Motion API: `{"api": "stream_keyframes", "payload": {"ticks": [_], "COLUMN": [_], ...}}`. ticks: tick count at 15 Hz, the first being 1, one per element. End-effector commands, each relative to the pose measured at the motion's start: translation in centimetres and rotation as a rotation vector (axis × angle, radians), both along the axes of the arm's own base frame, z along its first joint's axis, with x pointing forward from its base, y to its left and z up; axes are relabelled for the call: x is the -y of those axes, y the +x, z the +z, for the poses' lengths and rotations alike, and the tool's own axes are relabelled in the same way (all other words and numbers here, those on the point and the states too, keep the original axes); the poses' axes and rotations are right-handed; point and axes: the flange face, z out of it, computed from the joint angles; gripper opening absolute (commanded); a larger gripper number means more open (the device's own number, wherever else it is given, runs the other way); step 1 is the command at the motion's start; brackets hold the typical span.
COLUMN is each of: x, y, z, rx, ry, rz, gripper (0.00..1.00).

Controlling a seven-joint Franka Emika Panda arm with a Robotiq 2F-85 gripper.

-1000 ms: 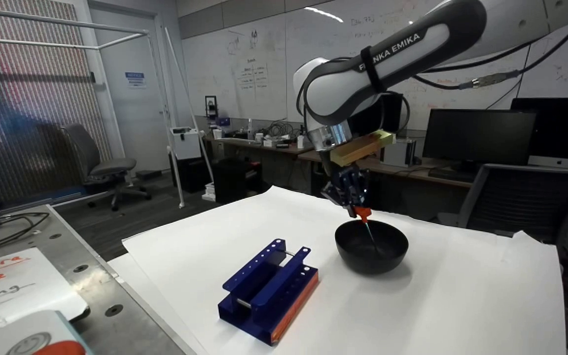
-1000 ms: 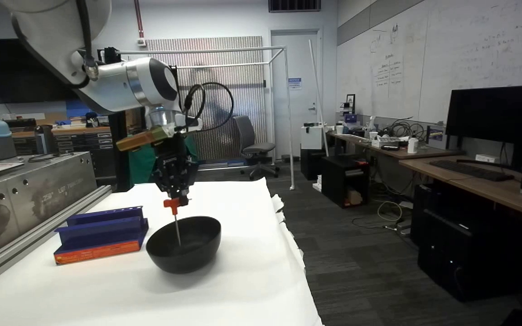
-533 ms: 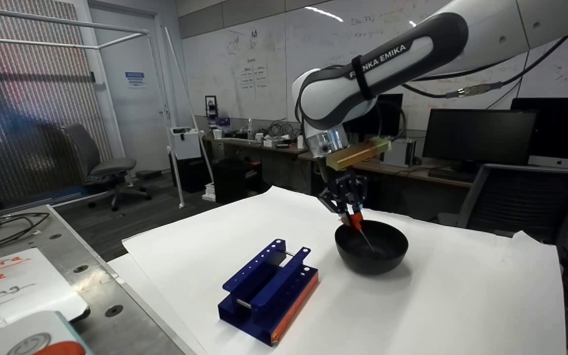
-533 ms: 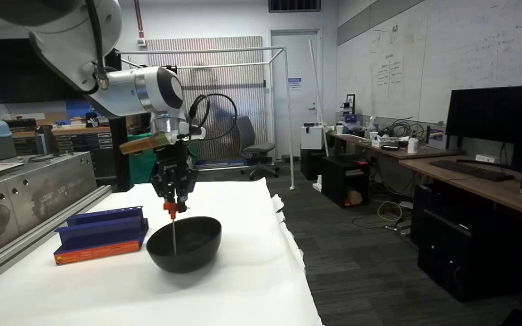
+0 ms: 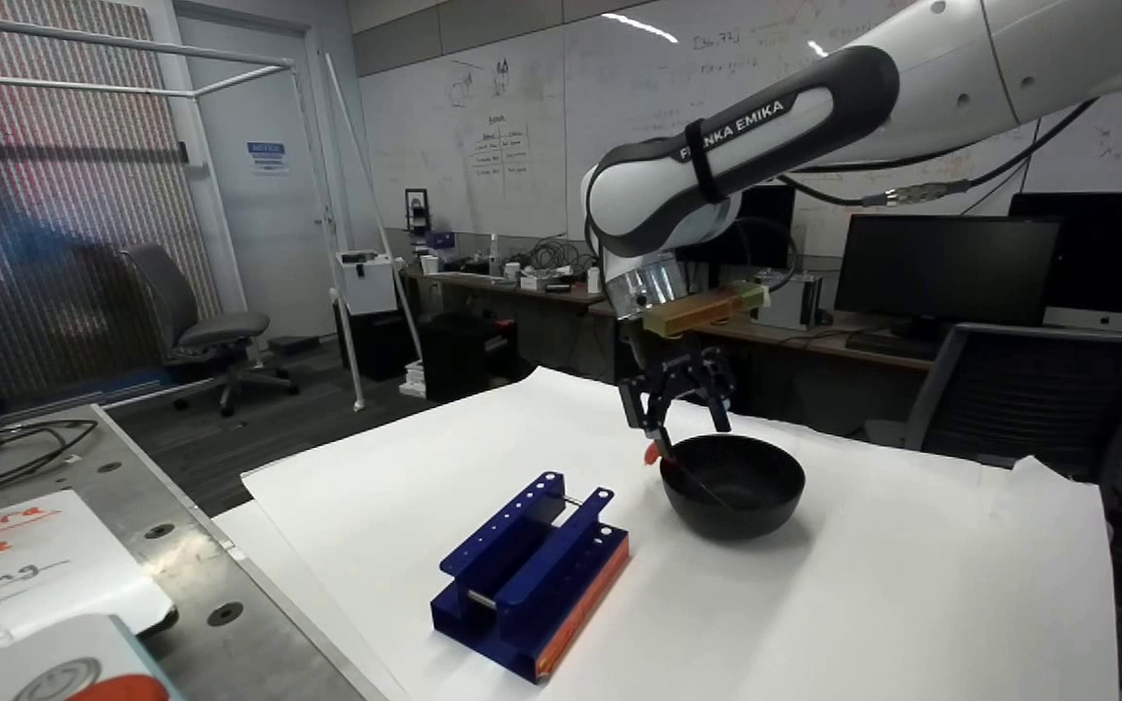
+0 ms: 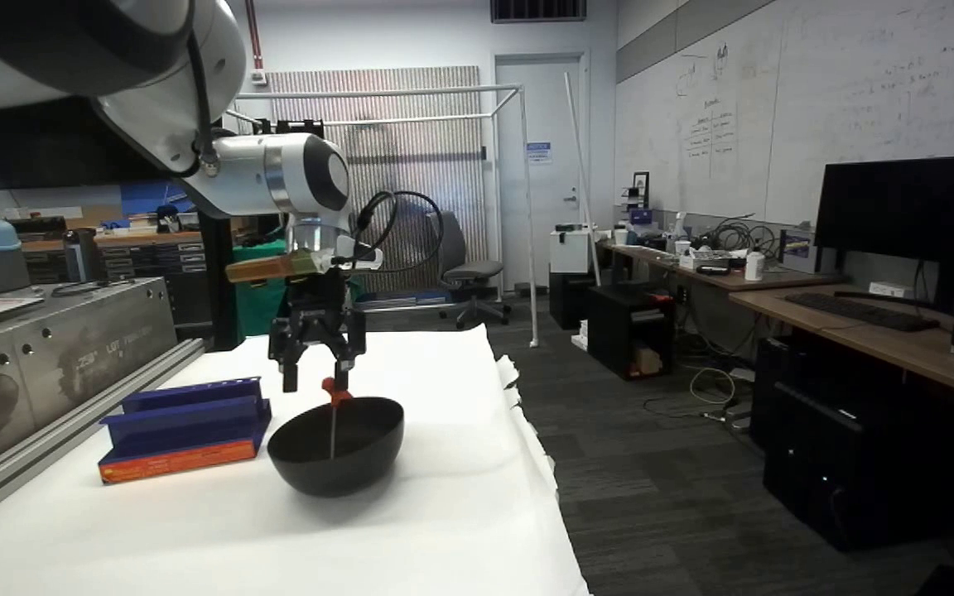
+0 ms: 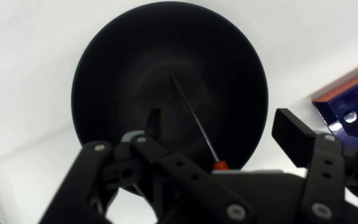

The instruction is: Put the metal object with the orange handle in the black bowl

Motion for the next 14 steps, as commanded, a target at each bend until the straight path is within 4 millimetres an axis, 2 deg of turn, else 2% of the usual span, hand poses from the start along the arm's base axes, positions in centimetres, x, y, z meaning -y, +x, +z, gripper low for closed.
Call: {"api": "stream_keyframes", "payload": {"ticks": [1, 4, 9, 10, 12, 14], "x": [0.3, 0.1, -0.7, -0.6, -0.6, -0.6], "y": [0.5, 0.0, -1.3, -0.7, -1.0, -1.0], "z": [0.9, 2.4, 6.6, 4.2, 5.7, 5.9], "rx": [-0.023, -0.032, -0.035, -0.037, -0.034, -0.032], "ry": [0.088, 0.209, 0.443, 0.355, 0.396, 0.404], "rz": [0.016, 0.075, 0.181, 0.149, 0.165, 0.172], "gripper": [1.0, 1.0, 1.0, 1.0, 1.0, 1.0]}}
